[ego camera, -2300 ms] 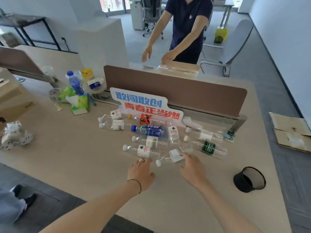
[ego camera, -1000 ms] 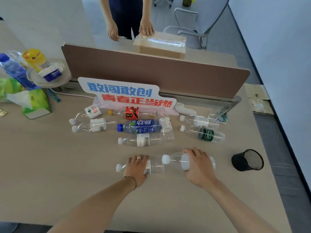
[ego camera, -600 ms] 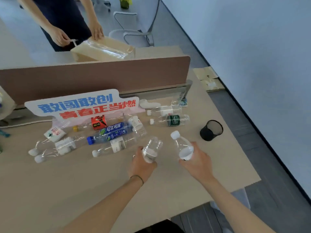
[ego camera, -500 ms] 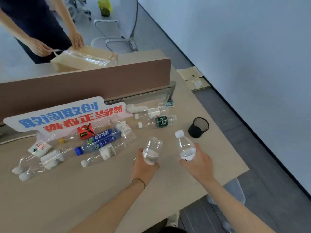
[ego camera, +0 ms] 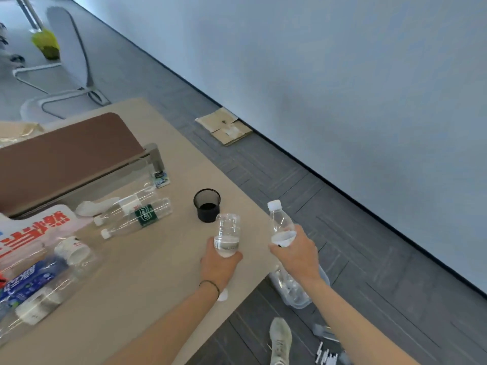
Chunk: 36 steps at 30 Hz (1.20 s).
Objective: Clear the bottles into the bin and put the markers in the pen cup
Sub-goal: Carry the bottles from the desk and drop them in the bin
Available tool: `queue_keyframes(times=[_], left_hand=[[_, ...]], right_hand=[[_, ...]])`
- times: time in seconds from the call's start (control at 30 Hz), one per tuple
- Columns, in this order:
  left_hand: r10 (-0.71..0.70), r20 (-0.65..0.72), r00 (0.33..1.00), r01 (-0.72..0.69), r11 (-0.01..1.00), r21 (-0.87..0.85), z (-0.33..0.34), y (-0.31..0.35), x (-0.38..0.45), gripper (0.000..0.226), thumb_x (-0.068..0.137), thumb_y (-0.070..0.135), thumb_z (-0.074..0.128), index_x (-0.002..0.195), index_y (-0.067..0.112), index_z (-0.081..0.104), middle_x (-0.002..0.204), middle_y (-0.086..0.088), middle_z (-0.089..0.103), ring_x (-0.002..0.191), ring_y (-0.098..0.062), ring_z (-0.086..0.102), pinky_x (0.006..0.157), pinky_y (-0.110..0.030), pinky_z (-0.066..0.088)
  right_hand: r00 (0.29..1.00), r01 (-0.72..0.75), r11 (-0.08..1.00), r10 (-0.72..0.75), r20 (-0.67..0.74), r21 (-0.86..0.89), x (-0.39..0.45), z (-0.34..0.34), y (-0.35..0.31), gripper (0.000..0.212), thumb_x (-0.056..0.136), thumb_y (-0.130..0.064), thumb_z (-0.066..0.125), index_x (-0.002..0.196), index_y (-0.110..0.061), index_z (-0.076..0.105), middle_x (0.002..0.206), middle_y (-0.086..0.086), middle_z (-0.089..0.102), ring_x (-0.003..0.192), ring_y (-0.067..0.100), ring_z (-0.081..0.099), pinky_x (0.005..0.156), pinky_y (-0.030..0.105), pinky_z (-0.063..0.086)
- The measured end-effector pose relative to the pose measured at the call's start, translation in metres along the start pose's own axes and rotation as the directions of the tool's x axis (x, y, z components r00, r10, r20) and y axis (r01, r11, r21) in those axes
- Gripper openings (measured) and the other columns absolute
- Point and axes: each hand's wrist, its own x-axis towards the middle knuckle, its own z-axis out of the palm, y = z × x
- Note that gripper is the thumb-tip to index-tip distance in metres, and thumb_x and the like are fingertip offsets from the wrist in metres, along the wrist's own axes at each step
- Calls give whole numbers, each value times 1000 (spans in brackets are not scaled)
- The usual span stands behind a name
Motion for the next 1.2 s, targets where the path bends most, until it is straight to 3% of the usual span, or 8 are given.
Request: queue_keyframes(times=[0.13, 0.27, 0.63, 0.7, 0.77, 0.9, 1.03, 1.2], left_hand=[[21, -16, 1000, -21, 998, 58, 75, 23, 10, 38, 74, 20, 82, 103, 23, 57, 91, 6, 64, 87, -18, 62, 65, -27, 42], [14, 22, 1000, -17, 991, 134, 145, 46, 23, 42, 78, 29, 80, 112, 31, 56, 97, 12, 63, 87, -10, 59, 66, -21, 40], [-80, 132, 988, 48, 971, 233, 267, 79, 51, 52, 65, 47, 81, 112, 32, 63, 98, 10, 71, 93, -10, 67, 76, -30, 51], [-108, 143, 984, 62, 953, 298, 276, 79, 58, 61, 61, 54, 78, 115, 30, 61, 99, 9, 71, 92, -12, 66, 75, -30, 50], [-145, 132, 981, 87, 925, 369, 282, 81, 63, 60, 65, 52, 79, 116, 29, 58, 98, 7, 68, 88, -13, 63, 72, -30, 47], [-195, 175, 965, 85, 865, 495, 301, 91, 74, 46, 71, 42, 81, 104, 27, 52, 91, 4, 63, 81, -15, 60, 75, -32, 51], [-317, 235, 919, 138, 816, 562, 327, 90, 88, 72, 77, 39, 78, 132, 15, 36, 105, -1, 54, 93, -23, 57, 80, -36, 49], [-401, 229, 887, 202, 784, 587, 353, 81, 94, 79, 79, 31, 74, 144, 15, 32, 117, -9, 60, 104, -28, 64, 91, -40, 56]], right_hand=[[999, -20, 999, 18, 46, 44, 57, -47, 54, 52, 67, -44, 78, 111, -30, 55, 92, -13, 66, 88, 14, 65, 76, 38, 57], [993, -39, 998, 34, 115, 40, 113, -94, 108, 60, 61, -55, 77, 113, -33, 57, 93, -15, 67, 88, 10, 65, 73, 32, 55], [920, -236, 971, 234, 314, -31, 199, -126, 206, 66, 73, -45, 82, 128, -24, 53, 103, -10, 65, 93, 14, 65, 79, 36, 54], [922, -256, 966, 256, 291, -37, 212, -127, 214, 69, 80, -44, 77, 140, -22, 52, 118, -4, 67, 104, 17, 65, 86, 37, 53], [929, -280, 960, 276, 247, -20, 223, -132, 215, 64, 90, -39, 70, 147, -20, 49, 130, 4, 64, 114, 21, 62, 88, 35, 48], [938, -250, 968, 243, 246, -2, 239, -141, 213, 44, 94, -26, 64, 138, -21, 57, 118, -1, 65, 96, 13, 58, 79, 31, 41], [931, -244, 970, 235, 279, 0, 243, -147, 219, 32, 93, -24, 63, 125, -22, 65, 116, -3, 67, 100, 12, 60, 80, 29, 42], [928, -254, 967, 241, 284, 8, 235, -160, 232, 20, 95, -23, 62, 114, -23, 67, 103, -9, 65, 98, 11, 59, 80, 30, 43]])
